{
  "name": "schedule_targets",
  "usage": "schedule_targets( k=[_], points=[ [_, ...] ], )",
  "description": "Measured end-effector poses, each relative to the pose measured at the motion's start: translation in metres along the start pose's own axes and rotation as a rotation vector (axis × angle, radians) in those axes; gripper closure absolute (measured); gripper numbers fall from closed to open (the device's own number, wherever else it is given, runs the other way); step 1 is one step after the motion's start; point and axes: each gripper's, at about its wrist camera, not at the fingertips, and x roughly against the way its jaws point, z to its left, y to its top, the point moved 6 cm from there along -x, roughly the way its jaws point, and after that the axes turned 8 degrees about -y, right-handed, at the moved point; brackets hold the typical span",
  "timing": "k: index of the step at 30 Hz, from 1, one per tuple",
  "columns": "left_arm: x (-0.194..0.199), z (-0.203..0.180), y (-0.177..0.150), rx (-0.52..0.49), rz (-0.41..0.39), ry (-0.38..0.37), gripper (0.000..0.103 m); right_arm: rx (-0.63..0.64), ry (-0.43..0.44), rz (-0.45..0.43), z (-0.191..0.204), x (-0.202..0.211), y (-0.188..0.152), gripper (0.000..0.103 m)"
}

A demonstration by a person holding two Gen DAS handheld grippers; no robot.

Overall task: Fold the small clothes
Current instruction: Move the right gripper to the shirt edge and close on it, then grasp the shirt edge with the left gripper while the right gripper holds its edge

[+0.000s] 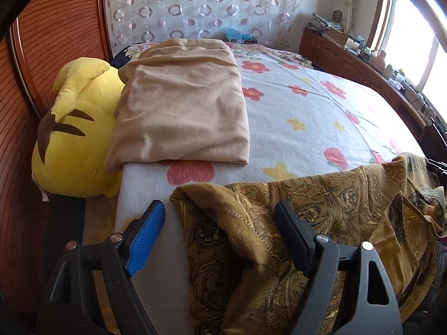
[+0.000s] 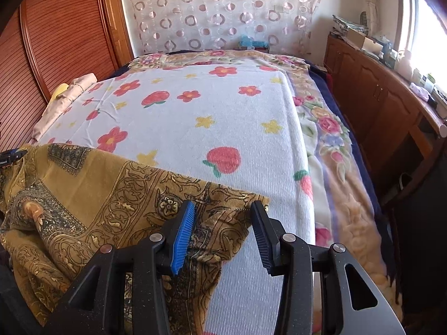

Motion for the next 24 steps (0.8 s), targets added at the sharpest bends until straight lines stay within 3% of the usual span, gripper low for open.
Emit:
schedule_targets(
  k=[5, 12, 15, 17, 18, 21, 24],
  points=[
    [-0.001, -0.001, -0.001, -0.025, -0.02, 0.023, 0.021, -0.003, -0.075, -0.002, -0.001, -0.002, -0.001, 0.056],
    [0.0, 0.0, -0.001, -0.025, -0.026, 0.023, 0.021, -0.04, -0.022, 0.003, -0.005, -0.007, -0.001, 0.056],
    [0.0, -0.001, -0.002, -0.025, -0.027, 0.023, 0.021, -0.05, -0.011, -0.021, -0.009, -0.005, -0.001, 0.066],
    [0.0, -0.001, -0.001, -0.026, -0.026, 0.024, 0.021, -0.048, 0.01, -0.021, -0.008, -0.004, -0.002, 0.086],
    [0.0, -0.001, -0.001, -0.025, -0.026, 0.023, 0.021, -0.043, 0.025, -0.025, -0.006, -0.003, -0.003, 0.089],
    [0.0, -0.002, -0.002, -0.025, -0.026, 0.023, 0.021, -0.031, 0.014, -0.073, -0.003, 0.012, -0.004, 0.093],
    [0.0, -0.001, -0.001, -0.023, -0.027, 0.024, 0.021, -0.039, -0.055, -0.146, -0.01, 0.039, -0.003, 0.093]
  ],
)
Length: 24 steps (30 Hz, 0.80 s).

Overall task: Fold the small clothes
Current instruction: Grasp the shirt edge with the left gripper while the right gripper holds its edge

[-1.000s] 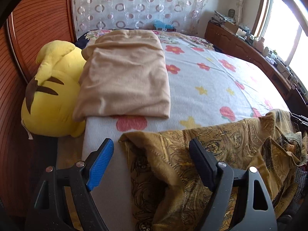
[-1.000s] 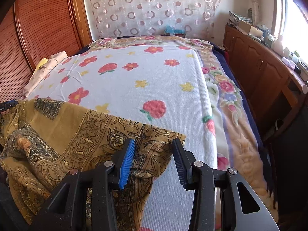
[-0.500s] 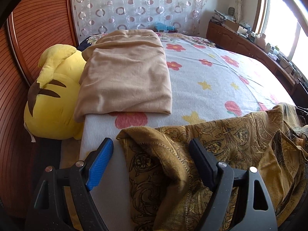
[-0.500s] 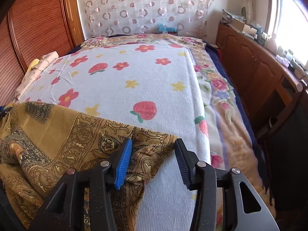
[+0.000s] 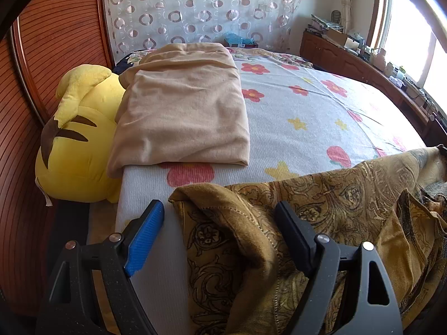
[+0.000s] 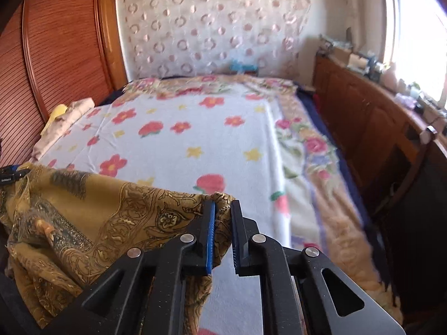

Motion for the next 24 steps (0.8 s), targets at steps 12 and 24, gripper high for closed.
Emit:
schedule_targets(
  k=[12, 24],
  points=[
    [0.006, 0.005, 0.005, 0.01, 0.025, -0.098, 0.051, 0.022, 0.009, 0.047, -0.001, -0.012, -0.005, 0.086],
    [0.007, 0.003, 0.004, -0.023, 0.035, -0.102, 0.056, 0.046, -0.012, 0.137, 0.009, -0.037, -0.002, 0.052]
  ],
)
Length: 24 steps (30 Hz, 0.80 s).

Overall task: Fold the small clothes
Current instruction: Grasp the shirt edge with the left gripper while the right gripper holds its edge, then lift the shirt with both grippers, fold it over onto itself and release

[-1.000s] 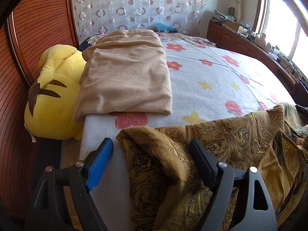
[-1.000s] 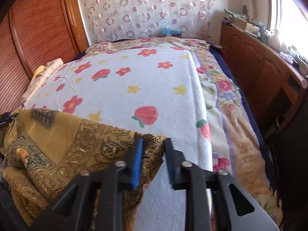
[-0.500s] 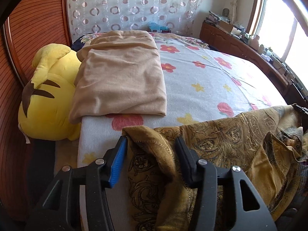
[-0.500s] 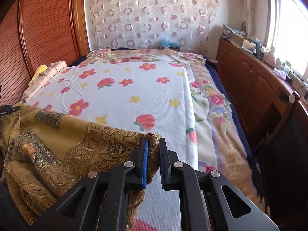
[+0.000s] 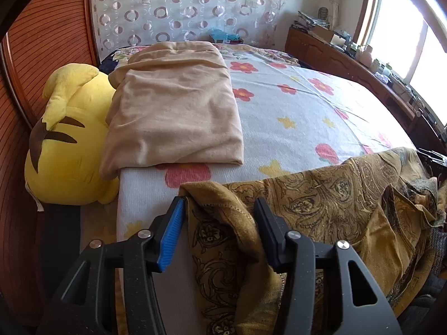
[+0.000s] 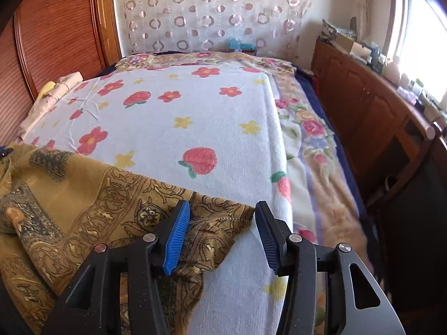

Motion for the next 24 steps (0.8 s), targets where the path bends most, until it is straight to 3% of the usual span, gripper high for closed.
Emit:
schedule_targets(
  k=[4, 6, 7, 8, 13, 17, 24],
  points=[
    [0.003, -0.007, -0.004, -0.03, 0.02, -0.029, 0.075, -0.007, 0.07, -0.002, 0.002, 0.003, -0.001, 0.053],
    [0.007, -0.011, -0.007, -0.035, 0.018, -0.05, 0.088, 0.029, 0.094, 0.001, 0.007, 0.009, -0.005, 0.067],
    [0.009, -0.013, -0.007, -0.037, 0.01, -0.054, 0.093, 0.036, 0.12, 0.001, 0.007, 0.013, -0.009, 0.081],
    [0.015, -0.017, -0.006, -0.044, -0.012, -0.052, 0.095, 0.043, 0.14, 0.003, 0.009, 0.016, -0.012, 0.09],
    [0.074, -0.053, 0.005, -0.108, -0.18, -0.075, 0.096, 0.021, 0.16, -0.058, -0.001, 0.046, -0.015, 0.093],
    [0.149, -0.088, 0.02, -0.177, -0.344, -0.08, 0.096, 0.02, 0.174, -0.183, -0.008, 0.11, 0.0, 0.094],
    [0.253, -0.114, 0.058, -0.236, -0.584, -0.091, 0.096, 0.079, 0.155, -0.444, -0.013, 0.242, 0.051, 0.094]
  ],
)
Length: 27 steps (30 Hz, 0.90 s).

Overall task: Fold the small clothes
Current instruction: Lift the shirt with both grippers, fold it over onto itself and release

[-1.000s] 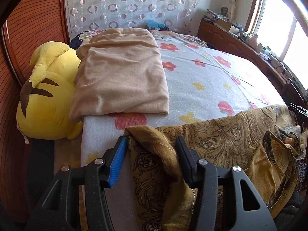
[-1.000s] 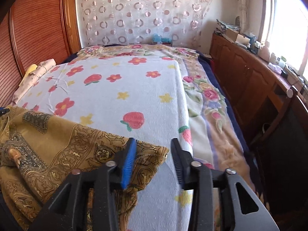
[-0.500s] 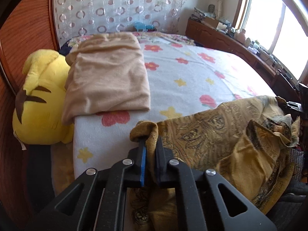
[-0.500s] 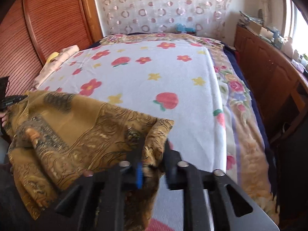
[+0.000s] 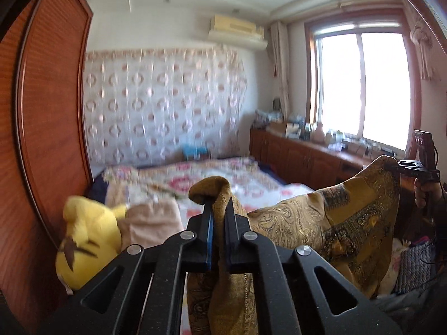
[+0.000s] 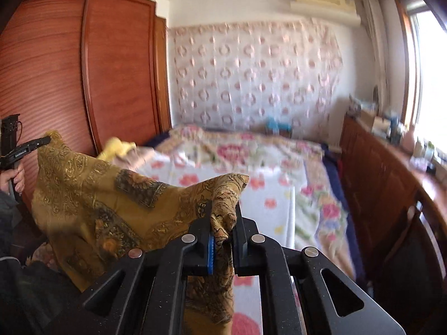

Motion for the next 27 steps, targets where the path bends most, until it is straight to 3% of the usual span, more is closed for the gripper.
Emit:
schedule_targets(
  k=[4, 9, 17, 22, 27],
  points=[
    [0.03, -0.006, 0.054, -0.057, -0.112, 0.014, 0.096, 0.057, -0.022, -0.132, 0.002, 0.05, 0.059, 0.094],
    [0.055, 0.0, 0.099, -0.095, -0.204, 0.036, 0.097, 0.129, -0.072, -0.289, 0.006, 0.111, 0.124, 0.094],
    [0.059, 0.018, 0.158, -0.126, -0.285, 0.088, 0.097, 0.174, -0.139, -0.394, -0.003, 0.154, 0.21, 0.094],
    [0.012, 0.035, 0.151, -0.114, -0.229, 0.11, 0.097, 0.141, -0.175, -0.317, -0.008, 0.096, 0.222, 0.094],
    [-0.089, 0.081, 0.094, -0.052, -0.075, 0.17, 0.097, 0.088, -0.171, -0.137, 0.009, -0.021, 0.201, 0.094]
  ],
)
